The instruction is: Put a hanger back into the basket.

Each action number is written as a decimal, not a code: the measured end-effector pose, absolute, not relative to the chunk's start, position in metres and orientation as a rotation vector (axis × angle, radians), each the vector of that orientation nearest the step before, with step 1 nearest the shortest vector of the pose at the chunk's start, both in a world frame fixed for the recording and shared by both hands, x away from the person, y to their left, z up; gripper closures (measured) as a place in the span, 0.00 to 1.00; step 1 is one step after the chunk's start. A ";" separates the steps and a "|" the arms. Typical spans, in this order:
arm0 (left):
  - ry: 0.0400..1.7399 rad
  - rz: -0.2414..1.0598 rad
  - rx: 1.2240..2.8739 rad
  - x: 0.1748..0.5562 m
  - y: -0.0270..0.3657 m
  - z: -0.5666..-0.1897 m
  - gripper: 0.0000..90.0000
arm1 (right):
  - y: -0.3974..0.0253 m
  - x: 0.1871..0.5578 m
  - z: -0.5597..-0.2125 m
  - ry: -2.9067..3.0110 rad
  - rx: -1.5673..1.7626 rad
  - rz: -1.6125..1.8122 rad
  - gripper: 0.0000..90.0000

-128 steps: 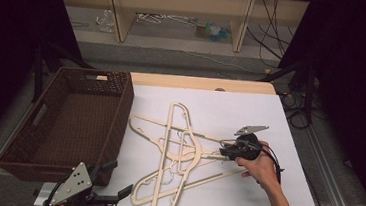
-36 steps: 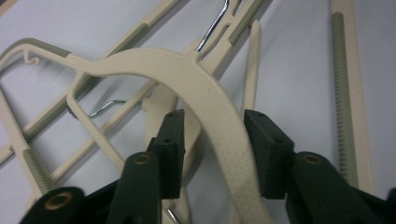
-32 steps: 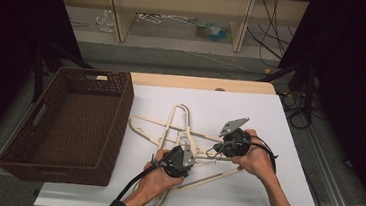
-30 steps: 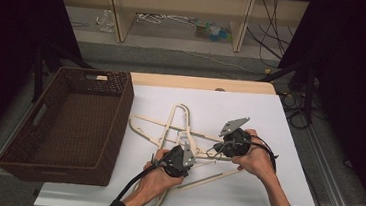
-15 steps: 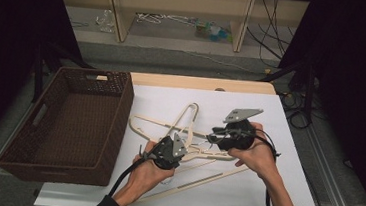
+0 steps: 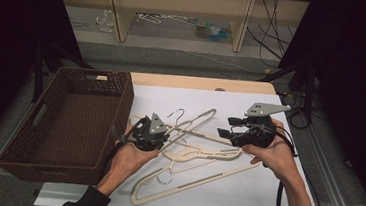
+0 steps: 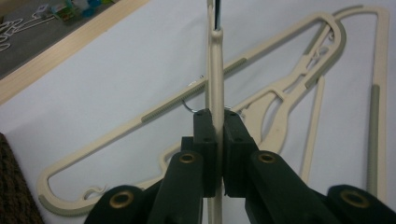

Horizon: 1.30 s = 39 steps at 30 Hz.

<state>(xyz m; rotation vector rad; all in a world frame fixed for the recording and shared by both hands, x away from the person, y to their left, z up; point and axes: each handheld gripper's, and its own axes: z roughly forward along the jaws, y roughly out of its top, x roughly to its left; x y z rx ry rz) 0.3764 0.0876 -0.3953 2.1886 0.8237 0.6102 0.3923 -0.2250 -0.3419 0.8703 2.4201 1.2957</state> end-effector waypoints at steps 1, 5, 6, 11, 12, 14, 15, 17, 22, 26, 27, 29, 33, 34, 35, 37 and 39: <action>0.834 0.596 2.188 0.377 0.089 -0.394 0.96 | -0.225 0.393 -0.343 2.428 0.861 1.279 0.49; 0.870 0.502 2.090 0.380 0.100 -0.388 0.96 | -0.224 0.393 -0.345 2.446 0.847 1.265 0.49; 0.875 0.490 2.083 0.379 0.101 -0.386 0.96 | -0.224 0.392 -0.345 2.448 0.842 1.259 0.49; 0.871 0.463 2.074 0.378 0.105 -0.380 0.96 | -0.224 0.392 -0.349 2.468 0.837 1.245 0.50; 0.866 0.453 2.071 0.377 0.107 -0.376 0.96 | -0.225 0.392 -0.350 2.477 0.840 1.241 0.50; 0.871 0.448 2.063 0.376 0.108 -0.373 0.96 | -0.225 0.393 -0.350 2.478 0.834 1.239 0.50; 0.869 0.435 2.050 0.376 0.110 -0.370 0.96 | -0.225 0.393 -0.351 2.479 0.834 1.237 0.50; 0.873 0.377 1.989 0.372 0.118 -0.358 0.96 | -0.226 0.392 -0.351 2.479 0.836 1.236 0.50; 0.884 0.331 1.914 0.365 0.133 -0.337 0.96 | -0.229 0.389 -0.351 2.491 0.822 1.236 0.50; 0.875 0.315 1.829 0.350 0.159 -0.301 0.95 | -0.233 0.384 -0.357 2.509 0.808 1.215 0.50; 0.875 0.315 1.829 0.350 0.159 -0.301 0.96 | -0.233 0.384 -0.357 2.509 0.808 1.215 0.50; 0.854 0.336 1.805 0.342 0.169 -0.287 0.95 | -0.235 0.383 -0.362 2.525 0.816 1.199 0.50; 0.853 0.370 1.762 0.336 0.198 -0.264 0.95 | -0.238 0.382 -0.368 2.539 0.831 1.178 0.50; 0.865 0.393 1.751 0.336 0.206 -0.261 0.95 | -0.239 0.381 -0.370 2.544 0.824 1.181 0.49; 0.869 0.407 1.743 0.336 0.211 -0.259 0.95 | -0.239 0.380 -0.371 2.543 0.828 1.177 0.49; 0.898 0.456 1.720 0.340 0.237 -0.255 0.95 | -0.240 0.376 -0.375 2.545 0.821 1.185 0.46; 0.907 0.458 1.708 0.343 0.246 -0.256 0.96 | -0.240 0.374 -0.376 2.542 0.820 1.184 0.45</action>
